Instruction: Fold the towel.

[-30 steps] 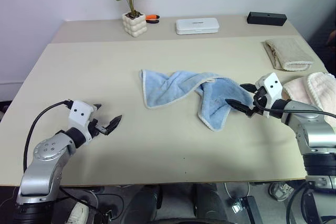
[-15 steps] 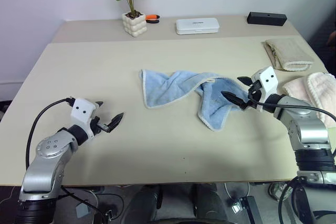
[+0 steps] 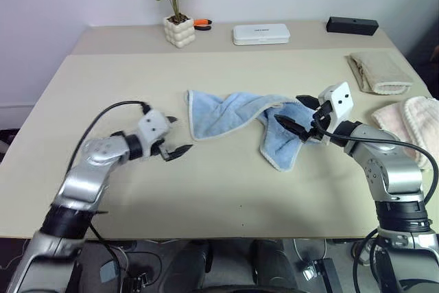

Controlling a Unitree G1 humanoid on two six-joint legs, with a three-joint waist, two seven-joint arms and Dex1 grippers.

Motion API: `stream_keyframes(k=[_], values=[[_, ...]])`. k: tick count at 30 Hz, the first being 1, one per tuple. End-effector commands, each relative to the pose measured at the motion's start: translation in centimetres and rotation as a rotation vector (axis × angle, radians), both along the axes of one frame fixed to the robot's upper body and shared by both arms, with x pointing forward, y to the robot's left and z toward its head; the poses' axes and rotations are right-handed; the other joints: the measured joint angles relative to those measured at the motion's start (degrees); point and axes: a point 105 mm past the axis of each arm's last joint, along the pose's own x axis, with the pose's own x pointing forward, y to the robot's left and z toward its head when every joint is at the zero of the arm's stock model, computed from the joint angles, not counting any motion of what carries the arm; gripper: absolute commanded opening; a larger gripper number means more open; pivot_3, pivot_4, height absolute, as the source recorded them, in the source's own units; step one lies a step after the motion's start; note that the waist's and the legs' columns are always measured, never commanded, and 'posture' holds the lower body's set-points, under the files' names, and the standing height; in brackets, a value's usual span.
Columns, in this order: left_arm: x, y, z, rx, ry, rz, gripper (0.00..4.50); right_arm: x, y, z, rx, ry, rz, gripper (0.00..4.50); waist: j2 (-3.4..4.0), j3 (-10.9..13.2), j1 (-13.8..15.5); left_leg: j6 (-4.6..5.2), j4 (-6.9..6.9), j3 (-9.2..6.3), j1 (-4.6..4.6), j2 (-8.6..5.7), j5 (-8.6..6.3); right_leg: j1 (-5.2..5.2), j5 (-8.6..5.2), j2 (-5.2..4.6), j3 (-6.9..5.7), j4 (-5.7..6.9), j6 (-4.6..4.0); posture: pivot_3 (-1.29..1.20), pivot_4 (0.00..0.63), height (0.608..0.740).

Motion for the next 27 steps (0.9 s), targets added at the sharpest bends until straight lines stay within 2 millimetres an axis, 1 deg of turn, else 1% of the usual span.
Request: stream_keyframes(k=[1, 3, 6, 7, 9, 11, 12, 14, 16, 17, 19, 21, 24, 27], values=[[0.5, -0.5, -1.5, 0.132, 0.01, -0.091, 4.5, -0.3, -0.3, 2.0, 0.01, -0.087, -0.029, 4.47, 0.0, 0.0, -0.6, -0.25, -0.01, 0.01, 0.0, 0.01, 0.15, -0.02, 0.0, 0.0, 0.0, -0.02, 0.0, 0.0, 0.15, 0.74], [1.2, -0.7, -1.9, 0.141, 0.021, -0.089, 4.5, -0.4, -0.5, 1.9, 0.004, -0.091, -0.039, 4.47, -0.01, 0.0, -1.0, -0.31, -0.05, 0.02, -0.01, 0.02, 0.18, -0.03, 0.0, 0.0, 0.01, -0.04, 0.0, 0.0, 0.15, 0.74], [1.7, -1.5, -2.2, 0.077, 0.061, -0.091, 4.5, -0.4, -0.5, 1.8, -0.004, -0.094, -0.045, 4.47, 0.0, 0.0, -0.9, -0.3, -0.02, 0.04, -0.01, 0.02, 0.18, -0.03, 0.0, 0.0, 0.02, -0.03, 0.01, 0.0, 0.15, 0.74], [2.0, -1.5, -2.5, 0.082, 0.067, -0.088, 4.26, -0.4, -0.5, 1.8, -0.005, -0.098, -0.047, 4.49, 0.0, 0.0, -0.9, -0.3, 0.02, 0.02, -0.01, 0.02, 0.18, -0.01, 0.0, 0.0, 0.02, 0.0, 0.01, 0.0, 0.15, 0.74], [2.3, -1.2, -3.1, 0.097, 0.067, -0.082, 3.69, -0.4, -0.5, 1.9, -0.007, -0.104, -0.051, 4.5, 0.0, 0.0, -0.7, -0.27, 0.02, 0.01, -0.01, 0.02, 0.17, 0.0, 0.03, 0.01, 0.01, 0.01, 0.04, 0.0, 0.15, 0.74], [2.8, -0.9, -3.2, 0.086, 0.065, -0.055, 2.77, -0.3, -0.6, 2.1, -0.01, -0.11, -0.054, 4.5, 0.0, 0.0, -0.7, -0.21, 0.03, -0.02, -0.01, 0.02, 0.14, 0.03, 0.08, 0.03, 0.01, 0.01, 0.05, 0.0, 0.15, 0.74], [3.1, -0.8, -3.1, 0.085, 0.054, -0.045, 2.23, -0.3, -0.7, 2.2, -0.014, -0.112, -0.056, 4.5, 0.0, 0.0, -0.8, -0.13, 0.04, -0.03, -0.01, 0.02, 0.1, 0.03, 0.11, 0.05, 0.01, 0.01, 0.04, 0.0, 0.15, 0.74], [3.3, -0.5, -2.8, 0.077, 0.035, -0.036, 1.34, -0.4, -0.8, 2.3, -0.019, -0.115, -0.057, 4.5, 0.0, 0.0, -0.9, -0.13, 0.04, -0.03, 0.01, 0.04, 0.1, 0.03, 0.15, 0.07, 0.02, 0.02, 0.02, 0.0, 0.15, 0.74], [3.6, 0.0, -2.3, 0.063, 0.01, -0.016, 0.34, -0.4, -1.0, 2.1, -0.041, -0.106, -0.059, 4.5, 0.0, 0.0, -1.1, -0.15, 0.05, -0.03, 0.03, 0.08, 0.11, 0.03, 0.17, 0.11, 0.02, 0.03, -0.02, 0.0, 0.15, 0.74], [3.8, 0.3, -2.0, 0.057, 0.0, -0.003, 0.03, -0.4, -1.1, 2.0, -0.051, -0.1, -0.061, 4.5, 0.0, 0.0, -1.1, -0.15, 0.04, -0.03, 0.04, 0.11, 0.12, 0.02, 0.18, 0.13, 0.02, 0.04, -0.03, 0.0, 0.15, 0.74], [4.1, 0.8, -1.5, 0.046, -0.02, 0.022, 0.03, -0.3, -1.5, 1.8, -0.078, -0.088, -0.073, 4.5, 0.0, 0.0, -1.2, -0.16, 0.04, -0.03, 0.04, 0.12, 0.12, 0.0, 0.19, 0.15, 0.02, 0.05, -0.04, 0.0, 0.15, 0.74], [4.2, 1.0, -0.6, 0.017, -0.052, 0.044, 0.03, 0.0, -2.3, 1.4, -0.115, -0.069, -0.1, 4.5, -0.01, 0.0, -1.3, -0.24, 0.04, -0.02, 0.04, 0.12, 0.17, 0.0, 0.19, 0.15, 0.02, 0.05, -0.04, 0.0, 0.15, 0.74], [3.7, 1.3, 1.7, -0.072, -0.084, 0.053, 0.03, 0.6, -4.0, 1.0, -0.175, -0.033, -0.15, 4.5, -0.01, 0.0, -1.3, -0.31, 0.04, -0.02, 0.02, 0.12, 0.21, -0.01, 0.19, 0.15, 0.03, 0.04, -0.04, 0.0, 0.15, 0.74], [3.2, 1.5, 2.4, -0.092, -0.092, 0.054, 0.03, 0.8, -4.5, 0.9, -0.187, -0.02, -0.16, 4.5, -0.01, 0.0, -1.2, -0.41, 0.04, -0.01, -0.01, 0.12, 0.26, -0.03, 0.19, 0.14, 0.05, 0.01, -0.04, 0.0, 0.15, 0.74]])
